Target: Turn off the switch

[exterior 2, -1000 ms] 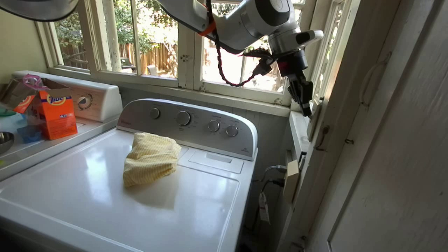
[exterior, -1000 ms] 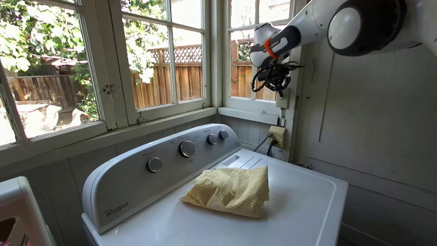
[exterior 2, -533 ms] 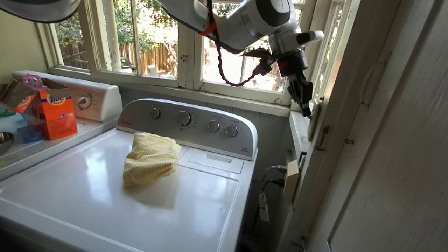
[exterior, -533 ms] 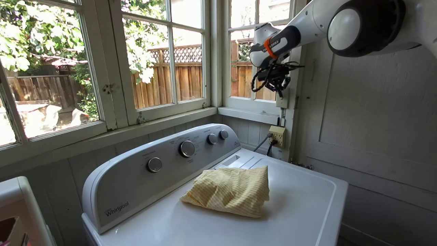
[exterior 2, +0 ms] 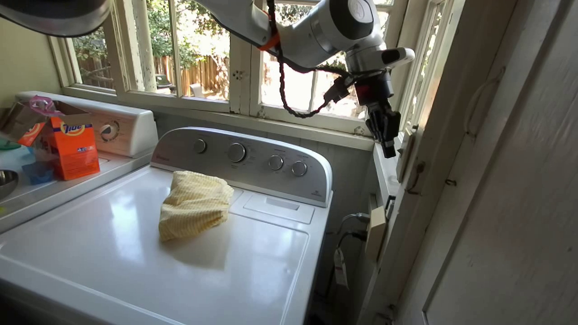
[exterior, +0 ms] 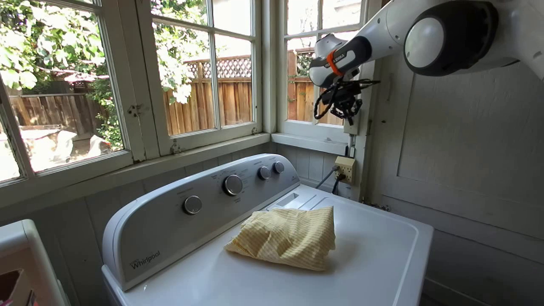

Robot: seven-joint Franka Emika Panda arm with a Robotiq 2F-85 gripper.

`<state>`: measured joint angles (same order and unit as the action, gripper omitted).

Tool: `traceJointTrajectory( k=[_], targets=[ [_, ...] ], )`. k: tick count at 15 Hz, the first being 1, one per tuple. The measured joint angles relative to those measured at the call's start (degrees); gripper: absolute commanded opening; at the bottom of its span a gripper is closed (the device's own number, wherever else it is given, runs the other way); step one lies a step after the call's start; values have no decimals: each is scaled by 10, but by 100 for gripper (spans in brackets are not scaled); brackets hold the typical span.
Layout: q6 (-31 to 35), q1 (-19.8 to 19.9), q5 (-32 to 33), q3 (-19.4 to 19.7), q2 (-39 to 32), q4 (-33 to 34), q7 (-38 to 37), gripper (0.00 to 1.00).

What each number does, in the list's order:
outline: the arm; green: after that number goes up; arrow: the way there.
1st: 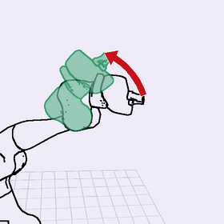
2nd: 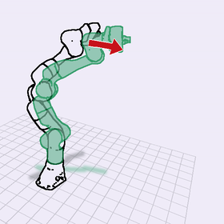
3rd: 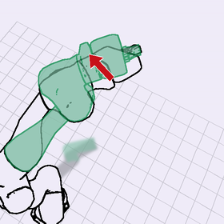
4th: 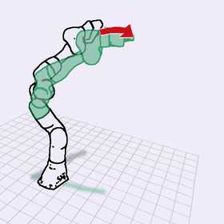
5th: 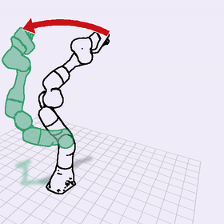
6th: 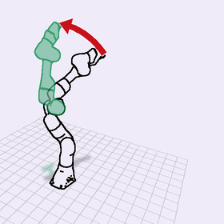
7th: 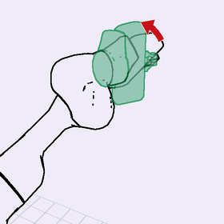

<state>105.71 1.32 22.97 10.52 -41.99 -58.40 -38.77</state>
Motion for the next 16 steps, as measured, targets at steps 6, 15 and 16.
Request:
traceJointTrajectory(
  k=[6, 15, 16],
  targets=[
    [-10, 3, 0, -1, -8, 5, 18, 0],
    [-127, 5, -30, -10, -3, 62, 63, 0],
    [-129, 5, -35, -11, -3, 65, 63, 0]
  ],
)
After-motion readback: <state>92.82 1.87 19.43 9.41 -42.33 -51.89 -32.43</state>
